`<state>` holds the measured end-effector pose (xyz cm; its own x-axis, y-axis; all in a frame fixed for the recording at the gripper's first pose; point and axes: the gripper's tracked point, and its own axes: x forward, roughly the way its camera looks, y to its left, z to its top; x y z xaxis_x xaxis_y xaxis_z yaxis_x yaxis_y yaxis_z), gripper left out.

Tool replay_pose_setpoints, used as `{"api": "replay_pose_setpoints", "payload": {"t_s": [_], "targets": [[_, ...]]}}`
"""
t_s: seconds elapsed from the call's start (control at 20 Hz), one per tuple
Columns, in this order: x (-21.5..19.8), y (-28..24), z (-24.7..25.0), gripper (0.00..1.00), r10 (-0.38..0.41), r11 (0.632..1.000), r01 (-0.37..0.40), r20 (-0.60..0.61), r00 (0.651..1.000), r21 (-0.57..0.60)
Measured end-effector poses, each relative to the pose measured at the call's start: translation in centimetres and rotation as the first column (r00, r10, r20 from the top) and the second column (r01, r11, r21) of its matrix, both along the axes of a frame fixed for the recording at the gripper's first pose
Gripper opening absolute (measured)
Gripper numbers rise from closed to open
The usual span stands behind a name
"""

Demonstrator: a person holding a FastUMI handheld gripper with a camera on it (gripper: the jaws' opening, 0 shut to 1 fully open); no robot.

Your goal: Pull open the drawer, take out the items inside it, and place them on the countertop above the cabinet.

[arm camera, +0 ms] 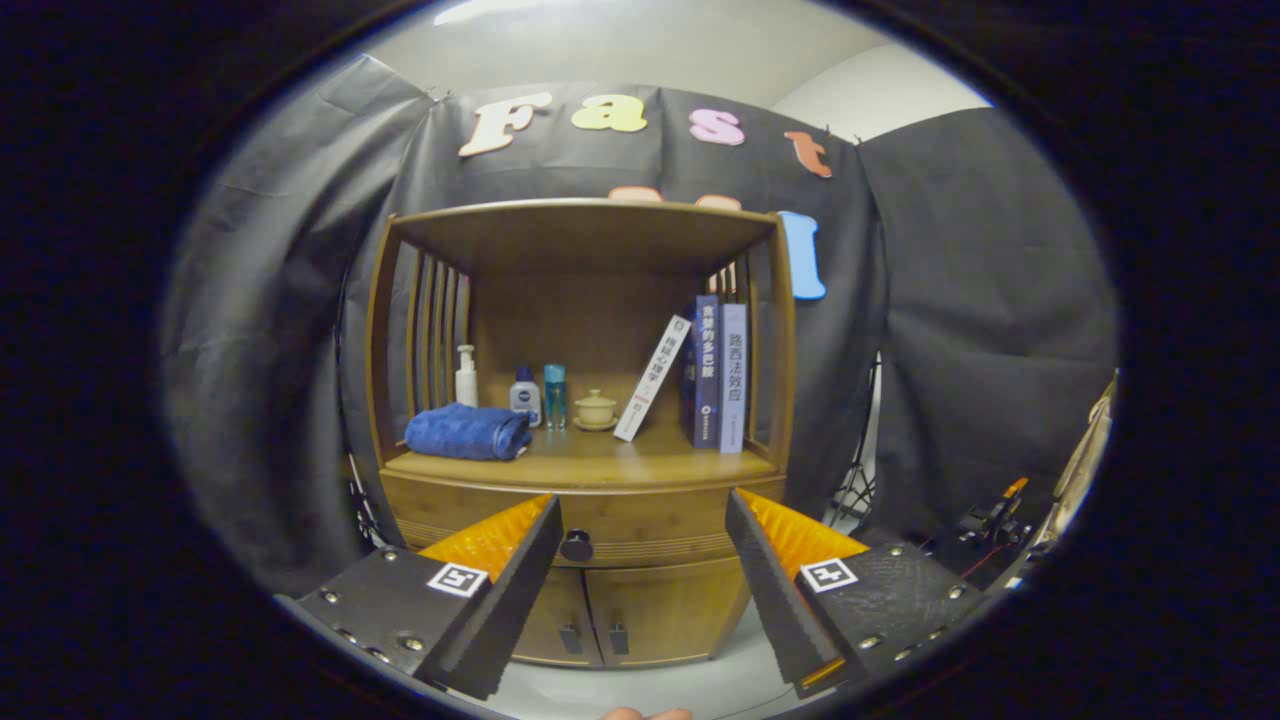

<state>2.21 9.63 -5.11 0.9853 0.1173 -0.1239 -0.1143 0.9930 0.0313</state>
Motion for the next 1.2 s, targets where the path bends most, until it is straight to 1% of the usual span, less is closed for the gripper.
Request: {"api": "replay_pose_setpoints", "payload": {"t_s": [0.15, 0.4, 0.55, 0.7, 0.75, 0.85, 0.95, 1.05, 1.2], "targets": [[2.0, 2.3, -1.7, 0.98, 0.031, 0.999, -0.031, -0.015, 0.999, 0.027], [5.2, 4.7, -5.3, 0.98, 0.039, 0.996, -0.034, -0.064, 0.997, 0.087], [6.7, 6.0, -7.8, 0.97, 0.061, 0.991, -0.048, -0.101, 0.993, 0.128], [7.8, 7.5, -10.9, 0.97, 0.091, 0.989, -0.072, -0.154, 0.984, 0.127], [8.7, 7.7, -12.1, 0.97, 0.086, 0.99, -0.065, -0.175, 0.981, 0.124], [9.9, 7.9, -14.6, 0.87, 0.076, 0.992, -0.051, -0.224, 0.972, 0.116], [11.2, 8.9, -16.8, 0.78, 0.088, 0.991, -0.059, -0.265, 0.96, 0.116], [11.9, 9.3, -17.6, 0.71, 0.091, 0.99, -0.055, -0.284, 0.955, 0.131], [13.7, 9.3, -19.1, 0.59, 0.07, 0.99, -0.029, -0.305, 0.95, 0.136]]}}
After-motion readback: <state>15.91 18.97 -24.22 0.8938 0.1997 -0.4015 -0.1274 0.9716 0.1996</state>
